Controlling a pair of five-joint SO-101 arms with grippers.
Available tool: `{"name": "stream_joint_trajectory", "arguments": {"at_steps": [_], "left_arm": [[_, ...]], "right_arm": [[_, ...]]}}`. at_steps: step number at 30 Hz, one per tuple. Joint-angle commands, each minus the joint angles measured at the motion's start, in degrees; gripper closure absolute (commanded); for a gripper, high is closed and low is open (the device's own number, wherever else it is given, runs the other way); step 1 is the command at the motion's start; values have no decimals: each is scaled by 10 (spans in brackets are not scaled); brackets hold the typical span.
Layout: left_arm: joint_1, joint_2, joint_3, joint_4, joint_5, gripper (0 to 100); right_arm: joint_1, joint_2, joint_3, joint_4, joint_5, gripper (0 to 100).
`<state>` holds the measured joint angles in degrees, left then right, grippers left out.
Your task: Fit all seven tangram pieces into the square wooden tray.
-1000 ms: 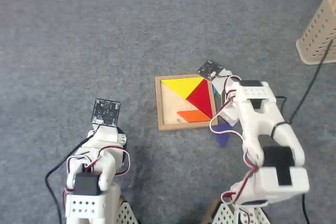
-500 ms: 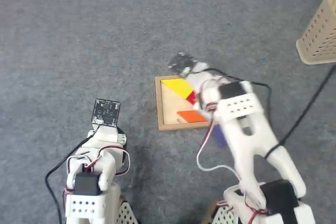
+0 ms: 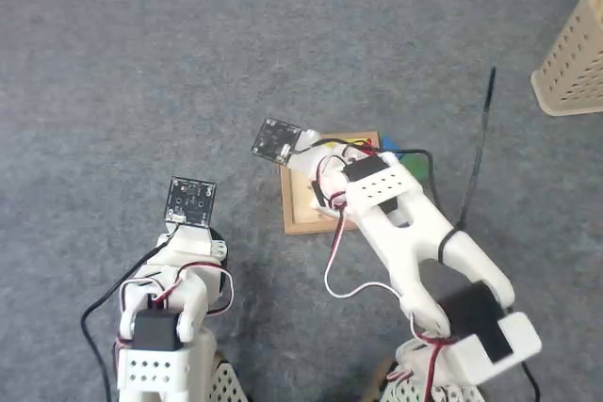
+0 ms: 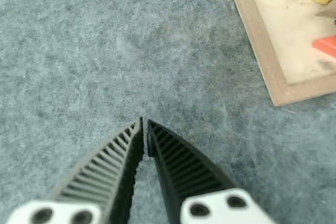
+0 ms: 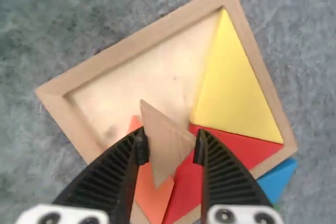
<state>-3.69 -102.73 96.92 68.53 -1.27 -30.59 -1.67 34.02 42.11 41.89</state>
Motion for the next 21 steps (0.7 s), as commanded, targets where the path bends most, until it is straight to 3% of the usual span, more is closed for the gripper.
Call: {"name": "stream_joint_trajectory", "arguments": {"at_steps": [1, 10, 15, 21], "left_arm": [[-4, -2, -3, 3, 5, 989], [-4, -2, -3, 3, 5, 989], [-4, -2, -3, 3, 5, 989], [-4, -2, -3, 3, 5, 989]], "right_arm": [[-1, 11, -31, -29, 16, 907], [16, 40, -31, -56, 16, 904], [19, 40, -31, -56, 15, 801], [19, 39, -31, -53, 15, 796]]}}
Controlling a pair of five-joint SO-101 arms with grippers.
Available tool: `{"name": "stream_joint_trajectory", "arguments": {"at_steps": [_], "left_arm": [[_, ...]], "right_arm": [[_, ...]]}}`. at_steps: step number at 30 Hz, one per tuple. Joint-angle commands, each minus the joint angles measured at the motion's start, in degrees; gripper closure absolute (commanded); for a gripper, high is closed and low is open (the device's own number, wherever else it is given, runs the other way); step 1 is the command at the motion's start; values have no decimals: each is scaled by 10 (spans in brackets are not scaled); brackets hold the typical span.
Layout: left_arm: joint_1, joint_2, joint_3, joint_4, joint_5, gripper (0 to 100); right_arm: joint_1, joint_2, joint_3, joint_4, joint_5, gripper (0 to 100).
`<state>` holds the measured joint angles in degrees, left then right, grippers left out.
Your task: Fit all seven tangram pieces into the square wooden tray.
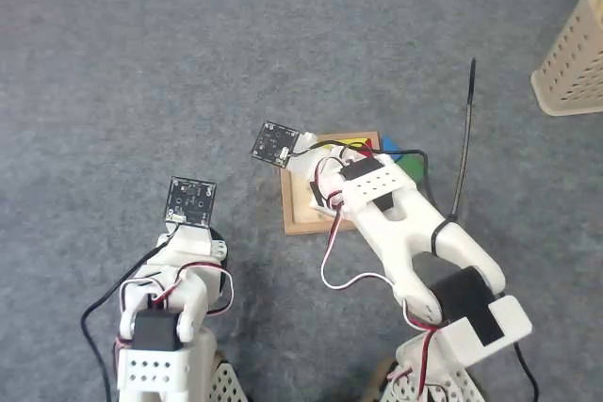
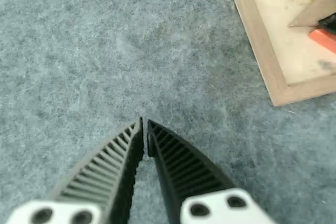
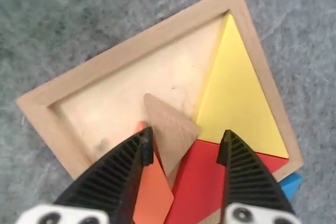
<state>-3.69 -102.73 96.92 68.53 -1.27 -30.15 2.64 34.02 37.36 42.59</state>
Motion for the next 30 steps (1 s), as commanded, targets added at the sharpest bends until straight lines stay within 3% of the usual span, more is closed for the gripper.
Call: {"name": "stream_joint_trajectory", "arguments": {"at_steps": [1, 6, 9, 13, 19, 30], "left_arm": [[-4, -2, -3, 3, 5, 989], [-4, -2, -3, 3, 5, 989], [-4, -2, -3, 3, 5, 989], [-4, -2, -3, 3, 5, 989], [-4, -2, -3, 3, 5, 989], [-4, -2, -3, 3, 5, 989]], "right_arm": [[15, -4, -31, -6, 8, 796], [15, -5, -33, -10, 3, 796], [13, -17, -47, -10, -49, 805], [15, -23, -61, -12, -104, 890], [11, 7, -43, -76, -110, 918], [23, 39, -45, -48, -105, 922]]}}
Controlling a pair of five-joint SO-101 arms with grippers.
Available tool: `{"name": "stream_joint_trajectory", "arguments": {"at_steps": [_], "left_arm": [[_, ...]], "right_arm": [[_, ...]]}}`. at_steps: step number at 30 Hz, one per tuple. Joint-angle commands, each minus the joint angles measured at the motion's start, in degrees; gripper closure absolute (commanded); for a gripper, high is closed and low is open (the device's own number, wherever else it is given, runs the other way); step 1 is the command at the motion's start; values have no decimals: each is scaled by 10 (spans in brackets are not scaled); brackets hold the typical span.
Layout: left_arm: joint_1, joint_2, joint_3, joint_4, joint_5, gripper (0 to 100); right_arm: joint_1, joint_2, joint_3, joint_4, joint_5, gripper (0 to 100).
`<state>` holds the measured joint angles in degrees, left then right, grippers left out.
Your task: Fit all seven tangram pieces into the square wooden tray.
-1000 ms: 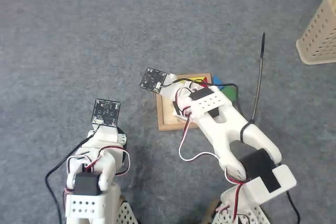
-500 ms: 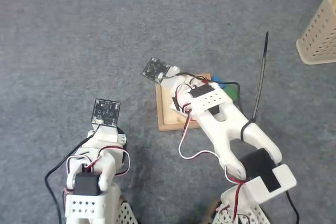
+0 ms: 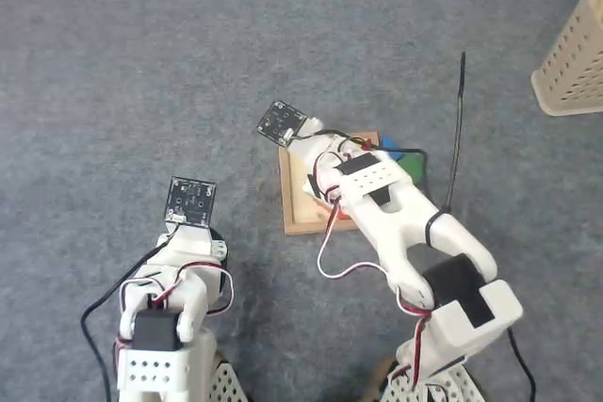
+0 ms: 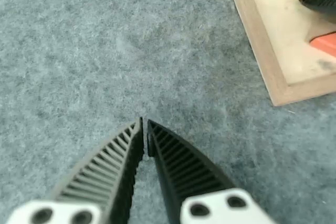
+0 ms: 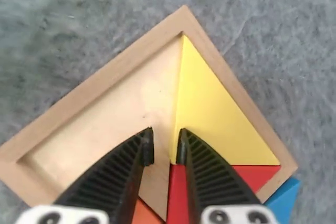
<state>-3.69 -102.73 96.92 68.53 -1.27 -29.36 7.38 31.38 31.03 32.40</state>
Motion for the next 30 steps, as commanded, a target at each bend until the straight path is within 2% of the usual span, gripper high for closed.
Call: {"name": "stream_joint_trajectory", "arguments": {"at_steps": [1, 10, 13, 24, 30], "left_arm": [[-4, -2, -3, 3, 5, 989], [-4, -2, -3, 3, 5, 989], [-4, -2, -3, 3, 5, 989], [-4, -2, -3, 3, 5, 989], [-4, -2, -3, 3, 5, 989]], "right_arm": [[18, -8, -19, 17, -3, 922], [51, -93, 8, 46, -12, 922], [44, -120, 37, 38, -32, 922], [8, -93, 62, 9, -27, 922], [75, -155, 61, 60, -32, 922]]}}
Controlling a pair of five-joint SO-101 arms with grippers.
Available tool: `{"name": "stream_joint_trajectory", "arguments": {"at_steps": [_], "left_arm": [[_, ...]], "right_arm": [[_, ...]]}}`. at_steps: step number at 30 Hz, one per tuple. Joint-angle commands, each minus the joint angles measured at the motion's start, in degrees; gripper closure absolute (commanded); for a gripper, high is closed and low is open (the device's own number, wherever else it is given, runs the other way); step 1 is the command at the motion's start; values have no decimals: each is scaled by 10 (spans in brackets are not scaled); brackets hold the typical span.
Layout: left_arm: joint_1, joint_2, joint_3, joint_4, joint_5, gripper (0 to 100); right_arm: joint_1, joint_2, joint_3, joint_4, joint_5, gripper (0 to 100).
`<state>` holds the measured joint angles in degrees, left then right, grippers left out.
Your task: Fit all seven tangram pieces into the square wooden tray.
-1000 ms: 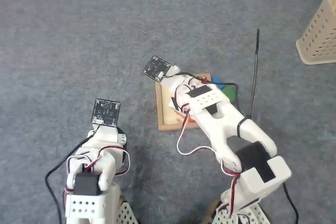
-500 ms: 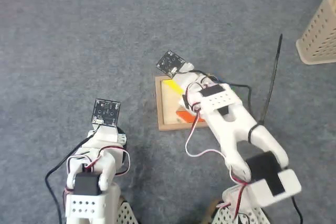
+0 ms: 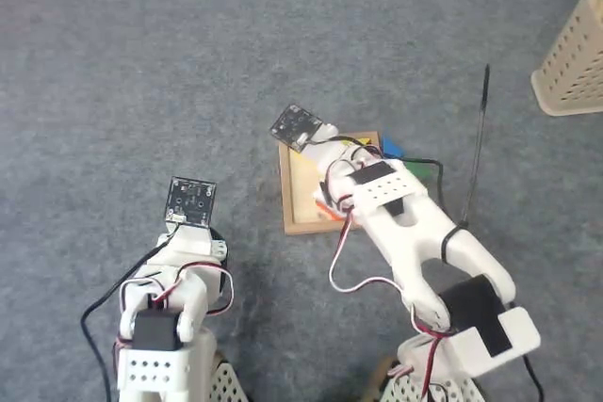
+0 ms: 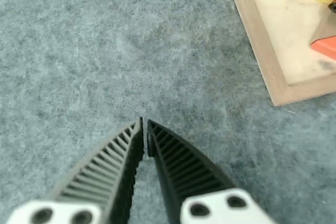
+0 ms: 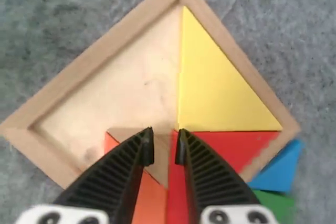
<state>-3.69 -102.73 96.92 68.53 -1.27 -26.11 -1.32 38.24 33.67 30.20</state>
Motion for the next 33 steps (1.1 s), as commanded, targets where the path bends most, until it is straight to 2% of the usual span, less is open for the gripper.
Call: {"name": "stream_joint_trajectory", "arguments": {"at_steps": [1, 6, 11, 13, 18, 23, 26, 33], "left_arm": [[-4, -2, -3, 3, 5, 989], [-4, -2, -3, 3, 5, 989], [-4, -2, -3, 3, 5, 989], [-4, -2, -3, 3, 5, 989], [-4, -2, -3, 3, 5, 989], [-4, -2, -3, 3, 5, 989], [-4, -2, -3, 3, 5, 989], [-4, -2, -3, 3, 5, 989]], "right_arm": [[58, -97, -7, 55, -10, 922], [148, -238, -3, 196, -37, 920], [190, -242, 4, 267, 19, 917], [198, -221, 0, 267, 24, 909], [194, -138, -78, 263, 50, 795], [196, 10, -193, 263, 54, 785], [193, 99, -251, 263, 82, 765], [193, 206, -319, 259, 88, 734]]}}
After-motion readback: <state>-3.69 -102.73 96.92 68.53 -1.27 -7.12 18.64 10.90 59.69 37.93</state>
